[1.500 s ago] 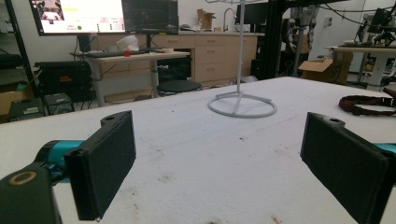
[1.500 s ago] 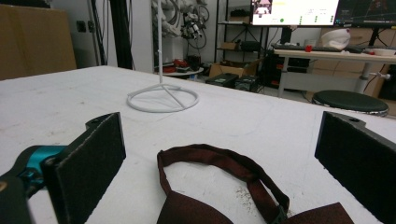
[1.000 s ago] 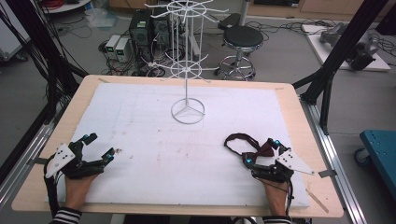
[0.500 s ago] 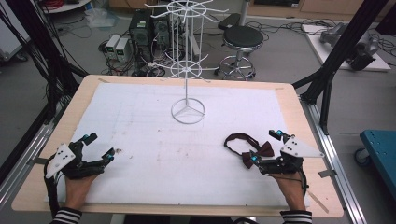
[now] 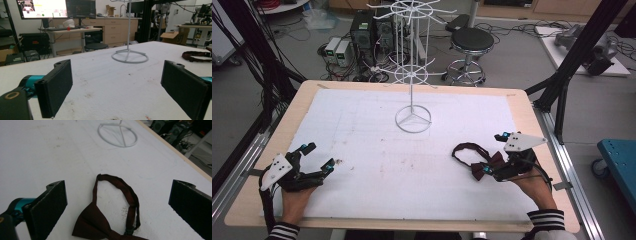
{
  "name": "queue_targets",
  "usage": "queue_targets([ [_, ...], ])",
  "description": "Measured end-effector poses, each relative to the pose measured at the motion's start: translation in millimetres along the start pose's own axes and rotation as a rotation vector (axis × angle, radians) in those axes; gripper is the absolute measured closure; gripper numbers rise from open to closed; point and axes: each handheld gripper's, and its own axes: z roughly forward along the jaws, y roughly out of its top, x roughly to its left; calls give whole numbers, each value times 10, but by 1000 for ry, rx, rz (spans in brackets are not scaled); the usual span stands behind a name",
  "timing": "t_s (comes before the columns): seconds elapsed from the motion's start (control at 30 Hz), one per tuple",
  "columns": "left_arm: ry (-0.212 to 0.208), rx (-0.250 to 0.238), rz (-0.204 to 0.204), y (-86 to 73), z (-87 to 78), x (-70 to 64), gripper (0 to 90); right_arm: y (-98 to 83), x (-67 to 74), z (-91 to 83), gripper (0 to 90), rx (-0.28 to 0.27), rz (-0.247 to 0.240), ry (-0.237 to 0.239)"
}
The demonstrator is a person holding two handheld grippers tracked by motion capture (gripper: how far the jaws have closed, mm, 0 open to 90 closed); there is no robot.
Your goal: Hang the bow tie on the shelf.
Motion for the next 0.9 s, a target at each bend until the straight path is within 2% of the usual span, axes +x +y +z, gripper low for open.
queue_targets([
  [0.2,0,-1,2,0,0,-2,107,85,-106,31,10,89,-50,62],
  [0.23,0,-1,2,0,0,-2,107,85,-106,31,10,89,-50,62],
  [0.37,0,0,1,0,0,-1,107,117,-168,55,11,153,-102,104],
  [0.53,0,0,1,0,0,-1,107,118,-208,95,11,189,-129,145],
  [0.57,1,0,1,0,0,-1,107,108,-224,130,11,224,-135,173],
  [0.67,0,0,0,0,1,-1,107,88,-242,178,11,268,-146,207],
  [0.7,1,0,1,0,1,-1,107,88,-242,178,11,268,-146,207],
  [0.8,1,-2,-3,-1,3,-1,107,53,-261,253,11,303,-172,257],
  [0.9,1,-1,-2,-1,2,-1,107,39,-274,290,11,319,-192,277],
])
